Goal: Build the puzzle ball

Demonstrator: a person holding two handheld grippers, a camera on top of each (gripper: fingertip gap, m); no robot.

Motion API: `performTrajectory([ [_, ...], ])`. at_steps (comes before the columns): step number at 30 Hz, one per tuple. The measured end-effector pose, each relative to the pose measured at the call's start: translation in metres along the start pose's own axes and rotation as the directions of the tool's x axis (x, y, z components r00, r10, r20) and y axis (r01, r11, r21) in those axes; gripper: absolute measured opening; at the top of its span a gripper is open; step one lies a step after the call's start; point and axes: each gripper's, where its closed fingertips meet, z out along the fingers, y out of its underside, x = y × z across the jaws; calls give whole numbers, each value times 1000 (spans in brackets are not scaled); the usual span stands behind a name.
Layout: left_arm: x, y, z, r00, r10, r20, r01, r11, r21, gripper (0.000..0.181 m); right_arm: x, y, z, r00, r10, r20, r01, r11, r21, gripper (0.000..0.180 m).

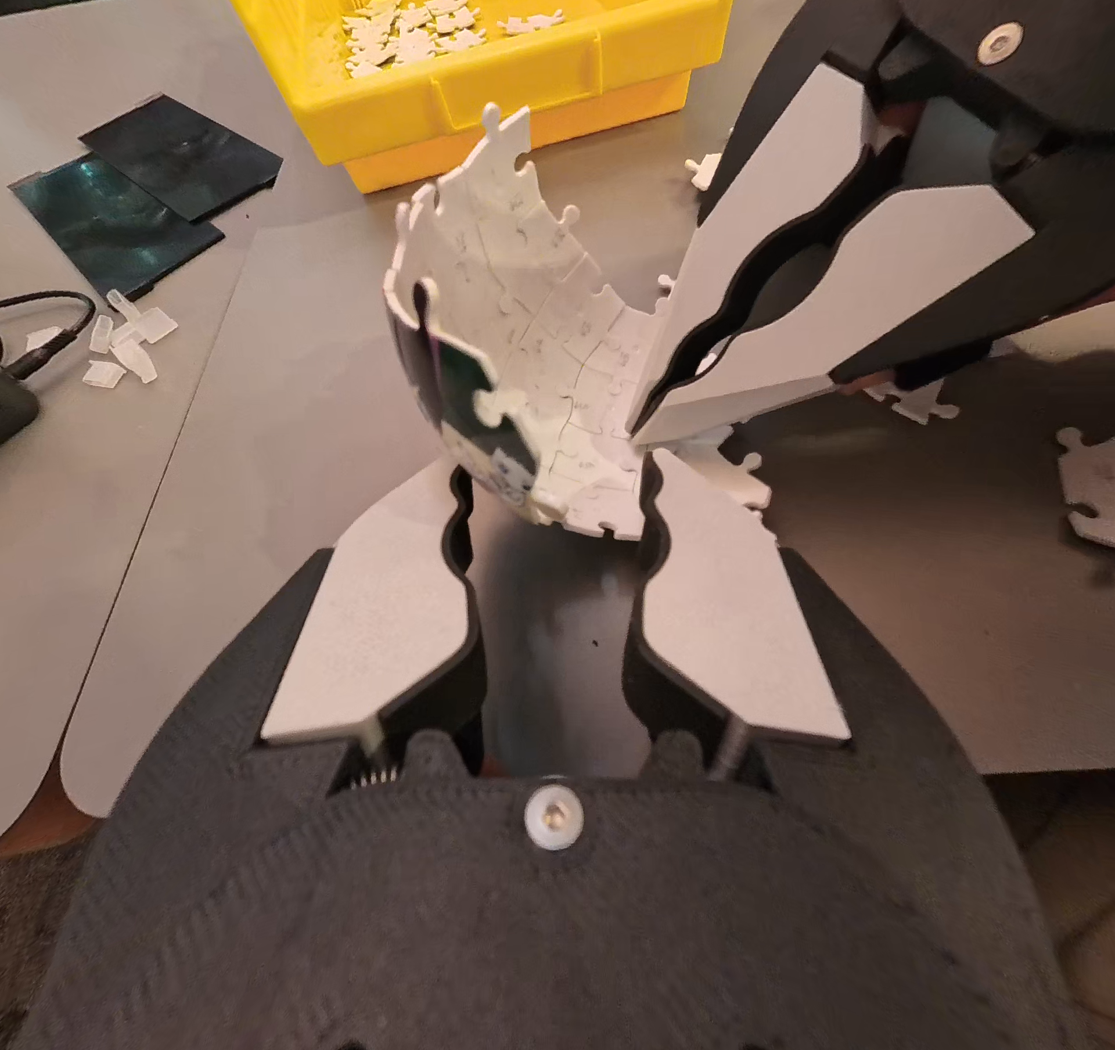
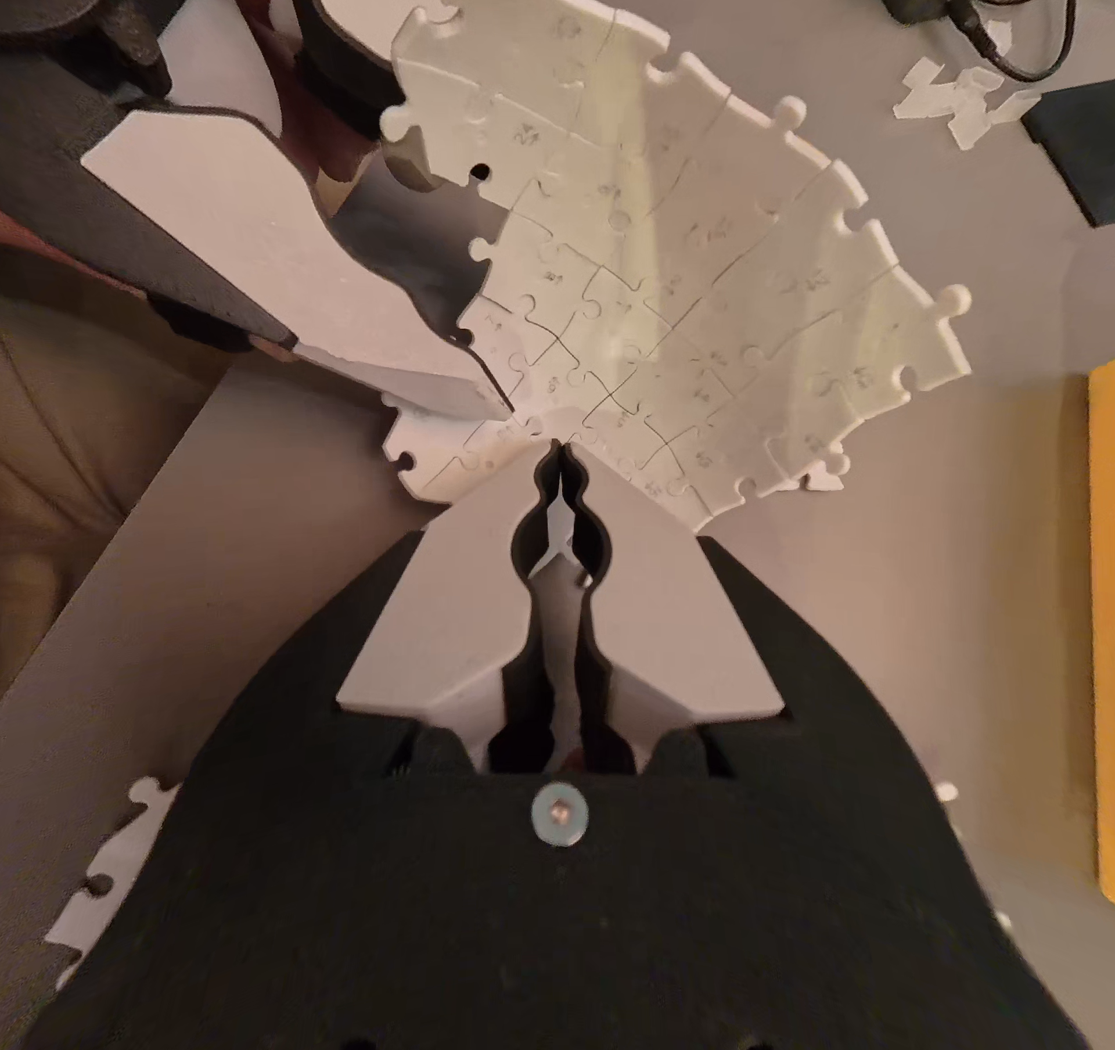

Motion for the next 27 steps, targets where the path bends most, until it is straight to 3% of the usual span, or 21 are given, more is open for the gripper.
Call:
performTrajectory([
  [4, 1, 0, -1, 1000, -7, -8, 7, 1000, 8, 51, -5, -5, 1, 1000, 10, -1, -10, 999, 53, 0],
  [14, 0, 2, -2, 999, -40, -24, 41, 999, 15, 52, -6, -4, 4, 999, -53, -11, 53, 998, 18, 0],
  [21, -1, 2, -3, 997, -69, -32, 69, 997, 22, 50, 6, -11, -22, 994, 112, 8, -112, 988, 107, 0],
  [27, -2, 3, -2, 995, -94, -34, 94, 995, 15, 49, 15, 13, -40, 978, 210, -3, -210, 977, 48, 0],
])
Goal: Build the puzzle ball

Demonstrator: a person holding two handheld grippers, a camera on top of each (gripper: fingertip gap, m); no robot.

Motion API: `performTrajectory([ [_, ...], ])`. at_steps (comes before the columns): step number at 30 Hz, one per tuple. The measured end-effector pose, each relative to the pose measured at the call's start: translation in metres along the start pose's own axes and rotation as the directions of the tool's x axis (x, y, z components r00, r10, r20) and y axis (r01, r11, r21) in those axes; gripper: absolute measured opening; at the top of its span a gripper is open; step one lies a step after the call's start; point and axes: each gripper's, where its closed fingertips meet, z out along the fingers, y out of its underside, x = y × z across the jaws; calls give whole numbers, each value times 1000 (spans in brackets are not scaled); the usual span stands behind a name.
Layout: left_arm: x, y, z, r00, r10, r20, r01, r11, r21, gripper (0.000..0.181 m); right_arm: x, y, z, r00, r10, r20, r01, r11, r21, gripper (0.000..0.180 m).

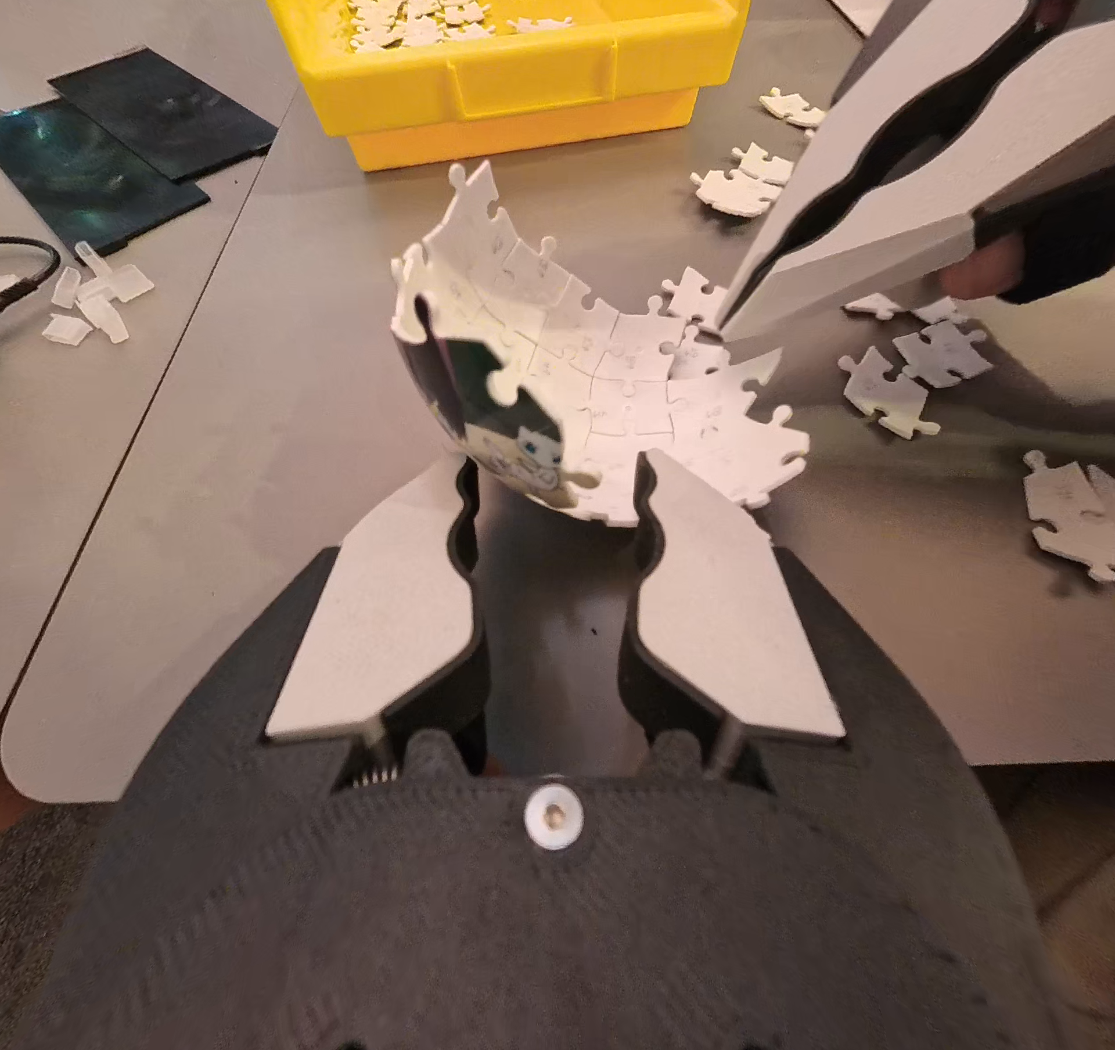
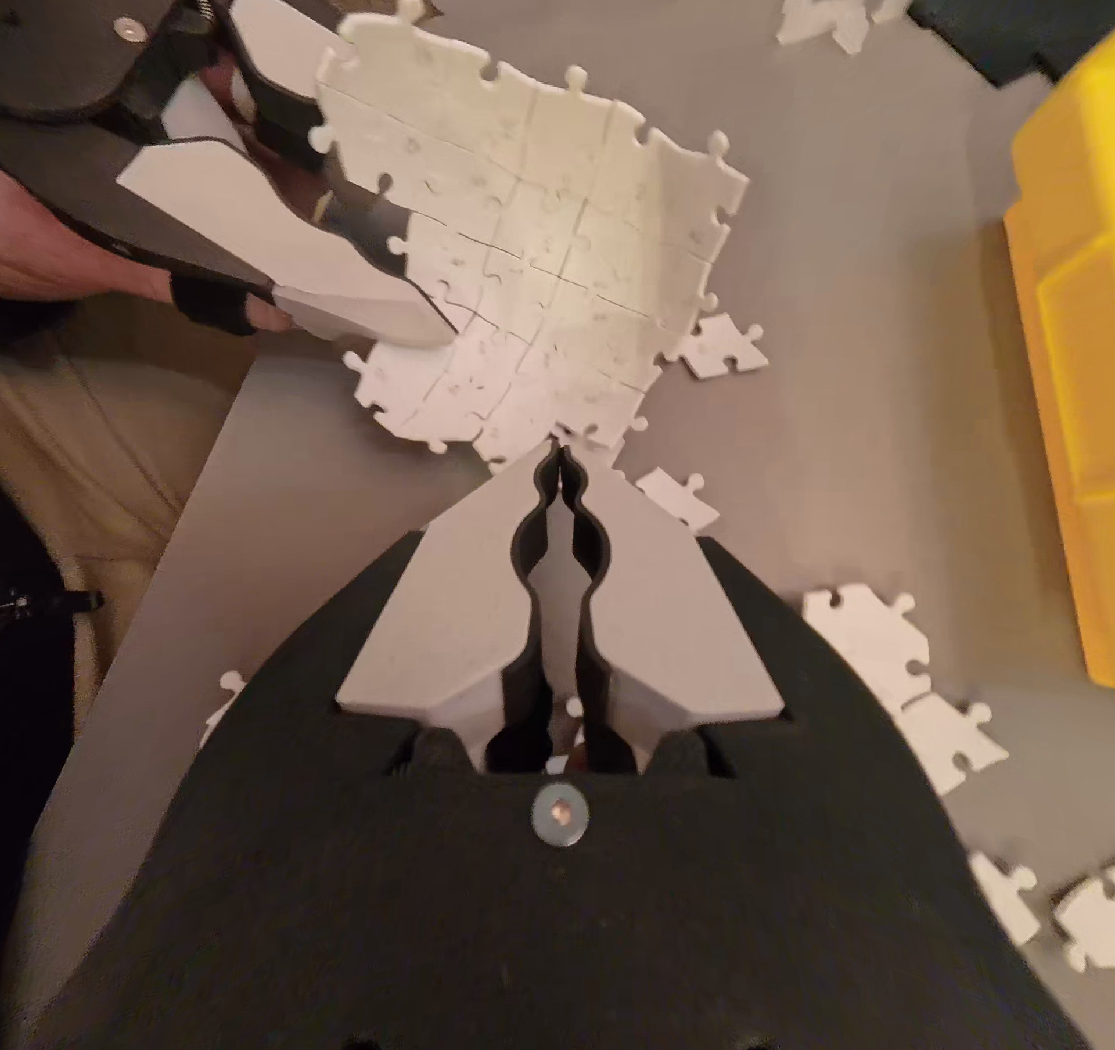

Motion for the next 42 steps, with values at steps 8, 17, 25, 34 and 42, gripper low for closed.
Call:
performTrajectory([
  [8, -1, 3, -1, 999, -54, -4, 54, 998, -10, 45, -5, 16, -9, 942, 322, 93, -319, 947, -52, 24],
  [17, 10, 10, -4, 995, -98, -9, 97, 993, -61, 46, -24, 5, -1, 743, 615, 264, -632, 774, -23, 26],
  [25, 24, 13, -8, 985, -158, -72, 150, 982, -113, 61, -9, 6, 11, 712, 670, 212, -689, 725, 22, 7],
  [34, 25, 0, -38, 953, -269, -139, 258, 962, -94, 88, -10, 4, 15, 739, 643, 198, -660, 751, 24, 2],
  [42, -14, -33, -34, 949, -274, -155, 260, 960, -105, 65, -13, -7, 16, 815, 554, 169, -566, 824, 23, 2],
])
